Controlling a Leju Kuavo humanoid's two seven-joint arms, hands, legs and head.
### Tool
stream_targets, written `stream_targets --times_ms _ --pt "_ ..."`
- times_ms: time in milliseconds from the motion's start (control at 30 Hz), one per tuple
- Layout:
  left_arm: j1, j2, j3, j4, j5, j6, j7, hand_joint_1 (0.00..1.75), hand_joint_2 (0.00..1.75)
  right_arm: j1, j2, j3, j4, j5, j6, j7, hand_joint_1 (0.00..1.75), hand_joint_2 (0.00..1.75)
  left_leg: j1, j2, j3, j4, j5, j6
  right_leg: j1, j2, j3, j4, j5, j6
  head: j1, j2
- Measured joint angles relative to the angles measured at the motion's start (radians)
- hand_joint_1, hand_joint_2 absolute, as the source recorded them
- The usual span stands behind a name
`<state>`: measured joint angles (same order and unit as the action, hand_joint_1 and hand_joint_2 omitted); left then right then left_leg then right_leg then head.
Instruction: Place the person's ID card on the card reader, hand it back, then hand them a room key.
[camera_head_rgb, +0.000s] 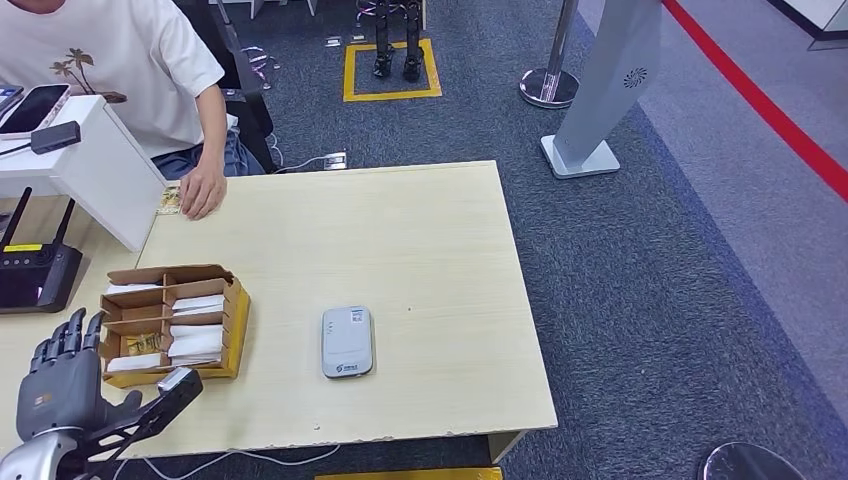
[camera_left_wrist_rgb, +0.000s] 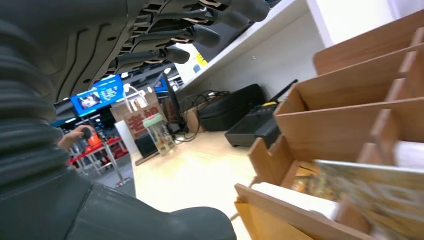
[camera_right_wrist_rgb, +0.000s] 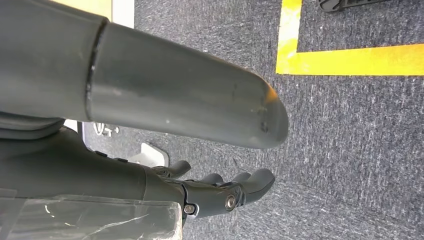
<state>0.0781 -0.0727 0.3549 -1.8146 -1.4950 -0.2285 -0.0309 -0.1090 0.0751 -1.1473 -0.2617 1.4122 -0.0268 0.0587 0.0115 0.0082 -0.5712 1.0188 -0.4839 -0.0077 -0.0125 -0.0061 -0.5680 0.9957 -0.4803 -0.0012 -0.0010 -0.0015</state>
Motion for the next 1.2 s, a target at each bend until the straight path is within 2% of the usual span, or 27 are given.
stream_targets --times_ms 567,1200 --pt "0.020 0.006 -0.083 0.006 0.070 -0.036 0.005 0.00 1.75 -0.001 0.000 0.000 0.000 -0.001 0.004 -0.002 0.00 0.00 0.000 0.000 0.000 0.000 0.000 0.000 0.000 0.000 0.000 0.000 0.000 0.000 0.000 0.000" --pt "0.053 0.011 -0.130 0.005 0.074 -0.036 0.011 0.00 1.75 -0.001 0.000 0.000 0.000 -0.001 0.004 0.002 0.00 0.00 0.000 0.000 0.000 0.000 0.000 0.000 0.000 0.000 0.000 0.000 0.000 0.000 0.000 0.000"
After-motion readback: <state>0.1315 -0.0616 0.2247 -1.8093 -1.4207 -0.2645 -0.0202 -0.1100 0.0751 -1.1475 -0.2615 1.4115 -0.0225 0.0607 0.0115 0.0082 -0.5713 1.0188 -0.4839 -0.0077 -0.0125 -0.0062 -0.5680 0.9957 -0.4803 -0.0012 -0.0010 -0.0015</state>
